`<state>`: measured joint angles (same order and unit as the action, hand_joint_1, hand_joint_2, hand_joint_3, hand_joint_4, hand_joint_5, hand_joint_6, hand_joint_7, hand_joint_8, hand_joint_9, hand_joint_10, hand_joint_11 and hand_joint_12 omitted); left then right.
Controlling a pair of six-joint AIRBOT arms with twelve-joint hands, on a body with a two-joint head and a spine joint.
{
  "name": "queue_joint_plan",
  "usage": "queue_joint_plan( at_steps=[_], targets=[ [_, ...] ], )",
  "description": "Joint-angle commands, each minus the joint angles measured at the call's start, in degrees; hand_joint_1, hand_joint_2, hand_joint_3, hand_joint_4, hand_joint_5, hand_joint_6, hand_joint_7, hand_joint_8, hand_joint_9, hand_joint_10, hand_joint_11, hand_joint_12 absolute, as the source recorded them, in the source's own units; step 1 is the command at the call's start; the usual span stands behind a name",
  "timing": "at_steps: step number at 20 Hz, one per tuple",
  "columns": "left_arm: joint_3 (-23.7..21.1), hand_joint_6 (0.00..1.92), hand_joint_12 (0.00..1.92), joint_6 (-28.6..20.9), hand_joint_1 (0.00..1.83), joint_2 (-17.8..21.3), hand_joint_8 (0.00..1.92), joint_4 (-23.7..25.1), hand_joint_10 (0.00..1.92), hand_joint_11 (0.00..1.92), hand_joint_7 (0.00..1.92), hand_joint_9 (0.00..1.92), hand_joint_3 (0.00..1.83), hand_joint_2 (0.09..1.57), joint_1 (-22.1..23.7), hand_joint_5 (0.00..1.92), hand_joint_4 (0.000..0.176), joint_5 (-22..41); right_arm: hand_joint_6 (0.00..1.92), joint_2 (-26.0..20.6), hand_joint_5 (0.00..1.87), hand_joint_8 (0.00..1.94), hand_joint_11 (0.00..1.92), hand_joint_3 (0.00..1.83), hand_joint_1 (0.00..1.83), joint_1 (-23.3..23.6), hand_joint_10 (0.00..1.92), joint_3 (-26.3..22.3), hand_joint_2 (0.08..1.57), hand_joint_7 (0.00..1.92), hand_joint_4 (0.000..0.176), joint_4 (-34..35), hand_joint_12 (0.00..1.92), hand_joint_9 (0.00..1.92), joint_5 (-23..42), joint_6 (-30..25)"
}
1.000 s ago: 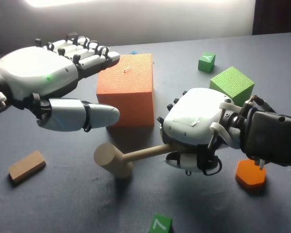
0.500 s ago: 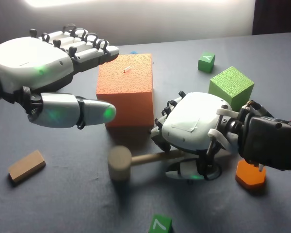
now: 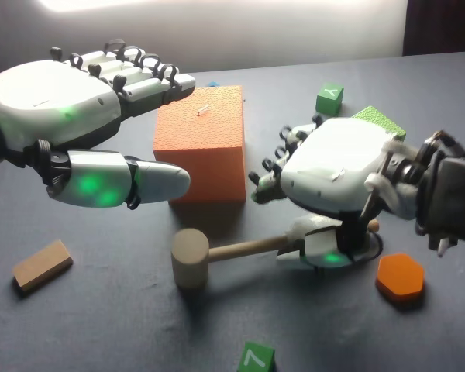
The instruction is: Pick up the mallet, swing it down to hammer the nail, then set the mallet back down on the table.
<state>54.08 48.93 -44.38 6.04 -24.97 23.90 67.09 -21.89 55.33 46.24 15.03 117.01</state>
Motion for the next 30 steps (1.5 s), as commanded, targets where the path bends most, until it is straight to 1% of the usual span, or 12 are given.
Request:
queue_joint_plan(
  at_steps=[1,13,15,16,17,19,20,22,23,24,25,30],
  targets=[
    [-0.3,0.01,0.01,-0.4,0.0,0.8,0.01,-0.5,0.01,0.01,0.05,0.05,0.0,1.2,0.9,0.05,0.0,6.3,0.0,-1.4,0.47,0.01,0.17,0.0,0.49,1.4,0.04,-1.0,0.99,0.54,0.0,-1.3,0.73,0.52,4.2,-1.2],
    [-2.2,0.01,0.01,-0.4,0.0,1.8,0.01,-0.5,0.01,0.02,0.06,0.06,0.0,1.19,0.6,0.06,0.0,5.6,0.01,-21.3,0.4,0.01,0.07,0.0,0.5,8.9,0.02,-13.0,0.99,0.47,0.0,3.8,0.82,0.47,1.2,-6.0],
    [-2.5,0.01,0.38,-0.4,0.0,1.8,0.04,-0.5,0.05,0.16,0.51,0.47,0.0,1.22,0.8,0.38,0.0,5.6,0.04,-24.7,0.57,0.07,0.16,0.0,0.52,9.6,0.09,-14.2,0.99,0.64,0.0,8.3,0.95,0.65,-0.4,-6.7],
    [-2.6,0.05,0.76,-0.4,0.0,1.8,0.16,-0.5,0.2,0.03,0.62,0.57,0.0,1.25,0.8,0.48,0.0,5.6,0.18,-25.5,0.63,0.38,0.22,0.0,0.58,9.4,0.41,-14.5,0.97,0.62,0.0,8.3,1.07,0.62,-0.9,-7.3],
    [-2.6,1.36,1.53,-0.4,0.0,1.8,1.53,-0.3,1.59,0.0,0.22,0.18,0.0,1.25,0.7,0.13,0.0,5.6,1.22,-25.4,0.28,1.35,0.19,0.0,0.58,8.6,1.34,-14.5,0.97,0.26,0.0,8.3,1.5,0.31,-0.5,-6.1],
    [-2.6,1.48,1.59,-0.4,0.0,1.8,1.64,0.4,1.69,0.0,0.18,0.15,0.0,1.25,0.7,0.08,0.0,5.6,1.33,-25.3,0.23,1.44,0.18,0.0,0.58,7.6,1.43,-14.5,0.97,0.22,0.0,8.3,1.54,0.27,0.2,-4.1],
    [-2.4,1.9,1.91,-0.4,0.06,1.8,1.91,0.5,1.91,0.27,0.02,0.17,0.0,1.26,0.6,0.09,0.0,5.4,1.9,-24.9,0.07,1.92,0.19,0.0,0.5,6.8,1.9,-14.5,0.99,0.13,0.0,8.3,1.91,0.18,1.6,-2.0],
    [-2.2,1.92,1.92,-0.7,0.07,1.8,1.92,0.5,1.92,0.28,0.02,0.18,0.0,1.26,0.5,0.09,0.0,5.4,1.92,-24.5,0.06,1.94,0.19,0.0,0.5,6.0,1.92,-14.5,0.99,0.12,0.0,8.3,1.92,0.18,3.2,-0.5],
    [-2.1,1.85,1.92,-0.9,0.11,1.8,1.92,0.5,1.92,1.26,1.36,1.33,0.0,1.27,0.5,1.3,0.0,5.4,1.92,-24.5,0.99,1.94,1.17,0.0,0.42,5.9,1.92,-14.5,1.02,1.09,0.071,8.3,1.92,1.11,3.2,-0.5],
    [-2.1,1.85,1.92,-0.9,0.11,1.8,1.92,0.5,1.92,1.26,1.36,1.33,0.0,1.27,0.5,1.3,0.0,5.4,1.92,-24.3,0.99,1.94,1.17,0.0,0.42,5.9,1.92,-14.5,1.02,1.09,0.071,8.3,1.92,1.11,3.3,-0.4],
    [-2.2,1.92,1.92,-1.3,0.34,1.8,1.92,0.5,1.92,1.56,1.5,1.54,0.0,1.3,0.5,1.4,0.0,5.4,1.92,-24.2,1.49,1.94,1.57,0.01,0.39,5.9,1.92,-14.5,1.1,1.52,0.0,8.3,1.92,1.55,3.5,-0.3],
    [-3.4,1.92,1.92,-1.6,1.01,1.4,1.92,0.5,1.92,1.61,1.55,1.6,0.0,1.41,0.5,1.44,0.015,6.6,1.92,-24.1,1.45,1.94,1.67,0.01,0.85,6.2,1.92,-14.5,1.33,1.58,0.0,8.3,1.92,1.62,4.1,-0.1]
  ],
)
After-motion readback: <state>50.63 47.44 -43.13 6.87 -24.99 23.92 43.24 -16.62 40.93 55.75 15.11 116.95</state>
